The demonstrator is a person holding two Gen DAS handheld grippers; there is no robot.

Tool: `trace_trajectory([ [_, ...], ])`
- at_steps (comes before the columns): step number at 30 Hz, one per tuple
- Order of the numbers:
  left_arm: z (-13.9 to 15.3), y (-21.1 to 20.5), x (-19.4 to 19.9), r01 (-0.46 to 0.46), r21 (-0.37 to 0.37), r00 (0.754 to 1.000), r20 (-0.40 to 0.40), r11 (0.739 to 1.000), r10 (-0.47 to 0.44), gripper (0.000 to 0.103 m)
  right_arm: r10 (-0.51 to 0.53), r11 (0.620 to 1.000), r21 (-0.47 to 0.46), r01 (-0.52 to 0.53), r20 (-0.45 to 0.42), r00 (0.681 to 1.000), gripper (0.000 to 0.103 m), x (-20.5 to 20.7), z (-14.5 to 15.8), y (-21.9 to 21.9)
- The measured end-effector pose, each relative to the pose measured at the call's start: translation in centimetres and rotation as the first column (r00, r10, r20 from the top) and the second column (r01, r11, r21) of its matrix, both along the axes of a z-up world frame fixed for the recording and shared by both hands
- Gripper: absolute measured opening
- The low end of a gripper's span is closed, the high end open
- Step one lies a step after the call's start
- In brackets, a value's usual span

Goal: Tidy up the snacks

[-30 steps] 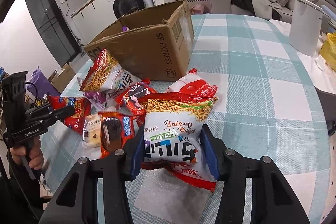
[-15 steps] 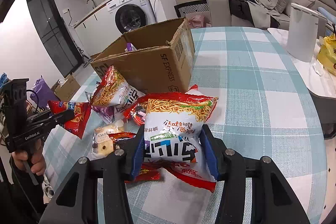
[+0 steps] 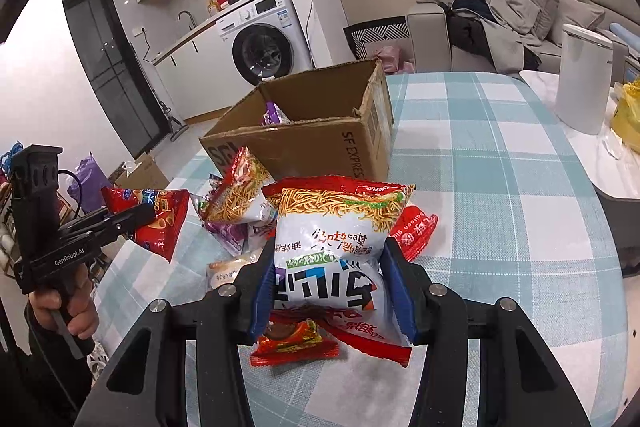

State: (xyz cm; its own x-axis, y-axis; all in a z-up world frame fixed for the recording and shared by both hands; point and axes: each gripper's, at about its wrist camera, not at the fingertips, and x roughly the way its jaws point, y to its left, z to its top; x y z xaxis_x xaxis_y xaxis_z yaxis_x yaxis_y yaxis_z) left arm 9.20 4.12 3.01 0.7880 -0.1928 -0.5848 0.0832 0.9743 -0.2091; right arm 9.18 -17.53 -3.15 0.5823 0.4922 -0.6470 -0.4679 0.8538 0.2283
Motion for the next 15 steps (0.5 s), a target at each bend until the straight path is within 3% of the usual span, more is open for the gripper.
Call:
trace_trajectory([
  [15, 3.2, -0.3, 1.2, -0.015, -0.006, 0.998, 0.068, 1.000, 0.015, 0.033, -0.004, 0.999, 0.041, 0.002, 0.058, 0.998, 0.050, 0.3, 3.2, 1.3],
])
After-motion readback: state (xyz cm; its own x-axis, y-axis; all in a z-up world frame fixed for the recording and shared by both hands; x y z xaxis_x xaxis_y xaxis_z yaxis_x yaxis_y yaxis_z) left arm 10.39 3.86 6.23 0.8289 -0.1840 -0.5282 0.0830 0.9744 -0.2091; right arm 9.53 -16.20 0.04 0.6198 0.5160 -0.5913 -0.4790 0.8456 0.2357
